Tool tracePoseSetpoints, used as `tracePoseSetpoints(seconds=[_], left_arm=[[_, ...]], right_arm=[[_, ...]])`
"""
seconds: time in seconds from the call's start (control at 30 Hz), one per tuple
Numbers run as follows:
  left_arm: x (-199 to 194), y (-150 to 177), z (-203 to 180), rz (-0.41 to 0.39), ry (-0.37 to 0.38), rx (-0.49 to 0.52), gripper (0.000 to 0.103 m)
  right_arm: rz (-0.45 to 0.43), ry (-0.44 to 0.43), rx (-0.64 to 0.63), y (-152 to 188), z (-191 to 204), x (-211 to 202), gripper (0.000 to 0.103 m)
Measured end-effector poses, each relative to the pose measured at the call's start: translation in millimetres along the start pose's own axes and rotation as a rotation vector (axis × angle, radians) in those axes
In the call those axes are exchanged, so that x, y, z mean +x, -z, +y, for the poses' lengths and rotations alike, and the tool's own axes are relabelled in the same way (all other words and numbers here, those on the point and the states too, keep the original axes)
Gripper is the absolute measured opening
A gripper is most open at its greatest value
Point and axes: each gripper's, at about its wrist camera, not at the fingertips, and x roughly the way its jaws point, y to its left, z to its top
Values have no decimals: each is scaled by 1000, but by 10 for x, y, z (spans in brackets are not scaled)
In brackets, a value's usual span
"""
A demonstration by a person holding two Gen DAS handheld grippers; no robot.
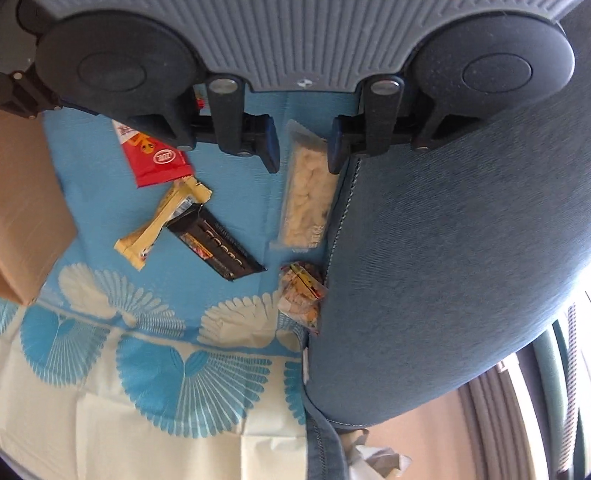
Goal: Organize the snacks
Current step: 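Grasp the red spicy strip pack with the right tool while the left tool approaches the white peanut bar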
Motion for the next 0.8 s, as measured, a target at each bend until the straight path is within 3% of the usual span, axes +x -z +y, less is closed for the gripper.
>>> tracePoseSetpoints(seconds=[0.17, 0.3, 0.4, 0.47, 0.63, 0.7, 0.8], left_arm=[[406, 9, -233, 44, -99, 76, 47], [614, 58, -363, 48, -208, 146, 53], [641, 73, -366, 35, -223, 166, 51], [646, 84, -343, 35, -249, 190, 38], [503, 64, -304, 14, -200, 168, 34], [336, 28, -253, -2, -130, 97, 28], [37, 20, -190, -14, -14, 18, 27]], right_arm=[[-26, 26, -58, 41, 63, 17, 70], [-38, 22, -79, 63, 57, -25, 53], [-42, 11, -97, 81, 49, -53, 50], [-42, 5, -94, 74, 38, -69, 48], [-36, 0, -64, 97, -10, -179, 46], [-32, -6, -58, 121, -19, -275, 46], [-37, -11, -81, 168, 8, -475, 46]])
